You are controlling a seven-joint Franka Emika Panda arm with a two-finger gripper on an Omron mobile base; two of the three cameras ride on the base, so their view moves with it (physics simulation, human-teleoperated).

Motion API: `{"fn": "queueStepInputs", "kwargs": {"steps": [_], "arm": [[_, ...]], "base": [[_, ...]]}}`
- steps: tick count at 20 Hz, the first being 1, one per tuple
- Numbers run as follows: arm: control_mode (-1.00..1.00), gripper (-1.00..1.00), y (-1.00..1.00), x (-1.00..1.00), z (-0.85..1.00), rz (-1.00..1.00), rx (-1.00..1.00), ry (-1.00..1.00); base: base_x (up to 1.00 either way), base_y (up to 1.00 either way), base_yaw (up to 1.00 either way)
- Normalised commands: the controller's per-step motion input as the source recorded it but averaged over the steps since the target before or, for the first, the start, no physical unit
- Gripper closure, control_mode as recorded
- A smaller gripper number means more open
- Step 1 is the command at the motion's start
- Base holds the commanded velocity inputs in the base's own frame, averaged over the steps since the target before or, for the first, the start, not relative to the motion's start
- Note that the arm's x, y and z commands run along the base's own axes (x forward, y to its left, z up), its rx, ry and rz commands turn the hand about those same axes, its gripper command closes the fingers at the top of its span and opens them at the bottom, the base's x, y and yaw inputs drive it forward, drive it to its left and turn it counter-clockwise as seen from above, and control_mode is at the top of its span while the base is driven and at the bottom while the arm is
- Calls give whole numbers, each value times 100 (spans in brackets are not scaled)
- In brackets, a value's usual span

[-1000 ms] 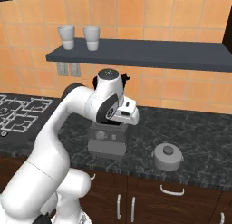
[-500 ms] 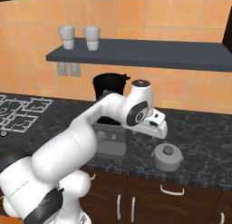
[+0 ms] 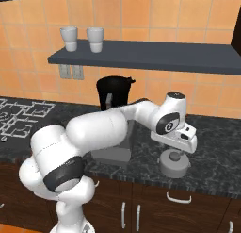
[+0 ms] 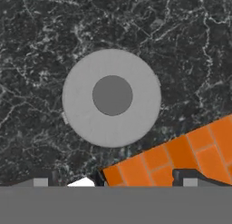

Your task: Close the lid blender by securely placing the lid on top.

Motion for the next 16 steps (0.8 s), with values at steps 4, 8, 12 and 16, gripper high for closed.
{"fn": "queueStepInputs", "kwargs": {"steps": [4,8,12,16], "arm": [[-100,-100,-25,26,-43,3,1,-2],[-100,-100,0,54,-43,3,0,0],[-100,-100,0,16,-52,3,0,0],[-100,-100,-3,13,-44,4,0,0]], "base": [[0,0,0],[0,0,0],[0,0,0],[0,0,0]]}}
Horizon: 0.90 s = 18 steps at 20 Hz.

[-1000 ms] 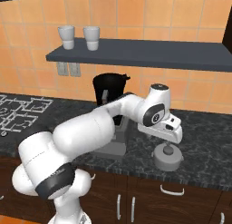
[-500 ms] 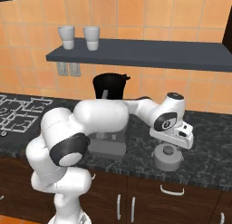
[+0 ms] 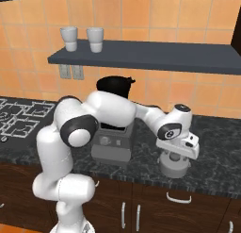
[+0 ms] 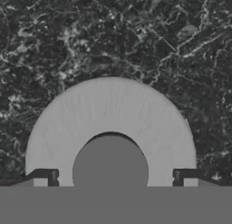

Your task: Close the lid blender by securely placing the lid on top.

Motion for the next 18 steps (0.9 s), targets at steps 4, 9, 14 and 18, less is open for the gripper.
{"fn": "queueStepInputs", "kwargs": {"steps": [4,9,14,18], "arm": [[-100,-100,-3,13,-36,4,0,0],[-100,100,0,5,-35,4,0,0],[-100,100,0,0,-21,0,0,0],[-100,100,5,-13,1,0,1,-1]], "base": [[0,0,0],[0,0,0],[0,0,0],[0,0,0]]}}
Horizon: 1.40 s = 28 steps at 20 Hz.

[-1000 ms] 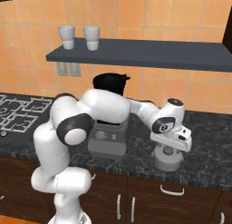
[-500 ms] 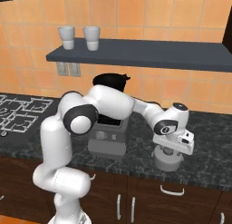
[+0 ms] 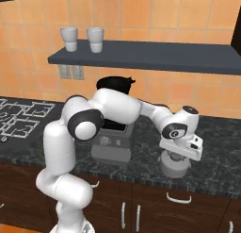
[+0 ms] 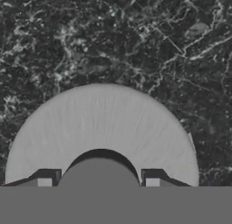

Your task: Close the lid blender by securely placing the lid on top.

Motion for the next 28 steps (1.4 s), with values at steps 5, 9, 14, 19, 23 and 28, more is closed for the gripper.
{"fn": "queueStepInputs", "kwargs": {"steps": [5,9,14,19,23,28], "arm": [[-100,100,5,-26,41,0,0,0],[-100,100,7,-66,100,-1,-3,-5],[-100,100,39,-41,100,0,-4,-1],[-100,100,68,-6,100,0,-7,-7],[-100,100,61,0,100,0,-6,-11],[-100,100,47,2,100,0,-1,-2]], "base": [[0,0,0],[0,0,0],[0,0,0],[0,0,0],[0,0,0],[0,0,0]]}}
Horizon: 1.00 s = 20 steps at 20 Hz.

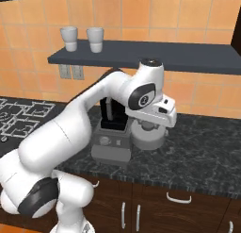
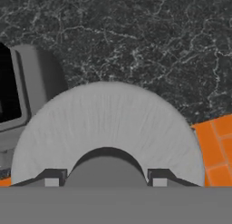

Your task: Close the lid blender by securely placing the lid on top.

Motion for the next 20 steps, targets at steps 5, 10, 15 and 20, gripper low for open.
{"fn": "queueStepInputs", "kwargs": {"steps": [5,10,15,20], "arm": [[-100,100,33,13,100,0,0,0],[-100,100,14,9,100,2,0,0],[-100,100,36,38,96,7,0,0],[-100,100,53,36,62,2,0,0]], "base": [[0,0,0],[0,0,0],[0,0,0],[0,0,0]]}}
